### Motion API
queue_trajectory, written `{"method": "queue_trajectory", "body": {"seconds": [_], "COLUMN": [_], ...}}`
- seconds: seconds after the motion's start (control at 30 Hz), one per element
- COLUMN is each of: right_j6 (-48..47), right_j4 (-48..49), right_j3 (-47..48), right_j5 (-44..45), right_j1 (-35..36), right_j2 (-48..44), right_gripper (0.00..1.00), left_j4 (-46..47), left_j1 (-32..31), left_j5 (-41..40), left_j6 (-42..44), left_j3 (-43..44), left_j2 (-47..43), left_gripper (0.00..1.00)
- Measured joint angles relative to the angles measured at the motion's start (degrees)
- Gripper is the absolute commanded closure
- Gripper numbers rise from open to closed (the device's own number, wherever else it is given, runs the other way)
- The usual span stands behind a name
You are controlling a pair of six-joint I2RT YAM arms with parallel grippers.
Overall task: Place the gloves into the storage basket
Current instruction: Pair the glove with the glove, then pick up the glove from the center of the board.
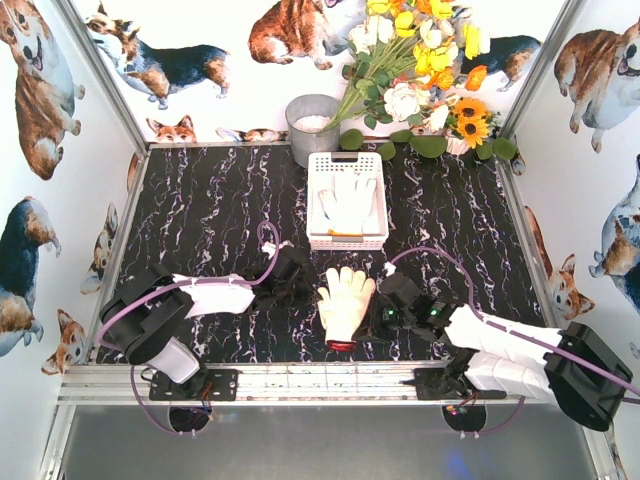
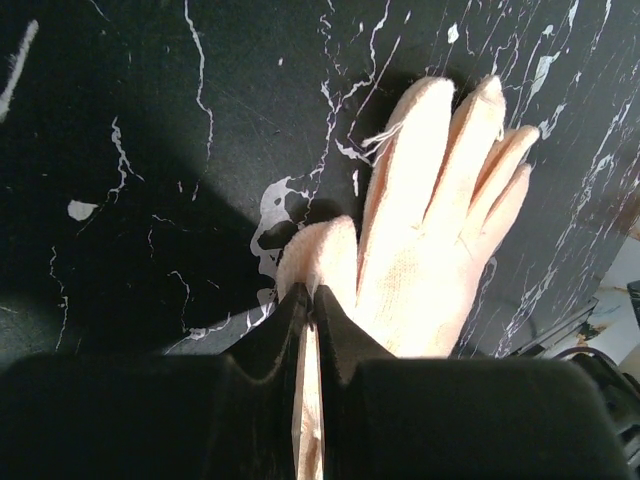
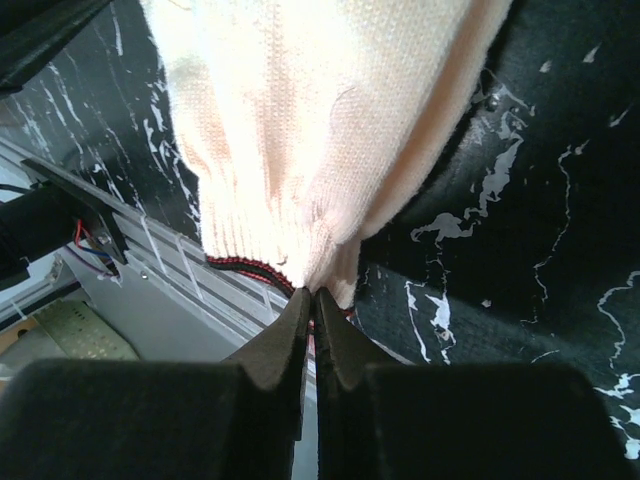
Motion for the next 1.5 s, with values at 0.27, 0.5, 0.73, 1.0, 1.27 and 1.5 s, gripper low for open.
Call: {"method": "queue_trajectory", "body": {"seconds": [0.27,0.5,0.73,1.0,1.27,1.5], "right_j6": [-1.01,-5.99,-8.76,-8.31,-8.74,-8.76], "right_j4": [-1.14,-10.84,-12.52,-8.11,-6.23,-5.42], "right_j3": [0.48,8.24,10.95,10.47,10.19,9.7], "right_j5": [0.07,5.42,8.07,8.11,10.25,10.47], "right_j1": [0.0,-0.28,-4.35,-4.5,-4.5,-4.5], "right_j2": [3.02,-1.33,-2.91,3.63,11.72,13.29], "right_gripper": [0.75,0.58,0.83,0.9,0.88,0.85], "left_j4": [-0.11,-7.67,-10.93,-9.01,-9.81,-13.27], "left_j1": [-0.07,-0.5,-4.15,-11.23,-13.03,-13.44], "left_j5": [0.02,-2.21,-2.38,3.65,5.27,3.32], "left_j6": [0.52,5.03,9.27,9.62,7.04,5.66], "left_j3": [0.02,3.72,8.37,8.9,8.24,4.74], "left_j2": [-0.42,-7.19,-10.49,-4.48,1.57,-1.44], "left_gripper": [0.82,0.69,0.81,0.9,0.95,0.92]}}
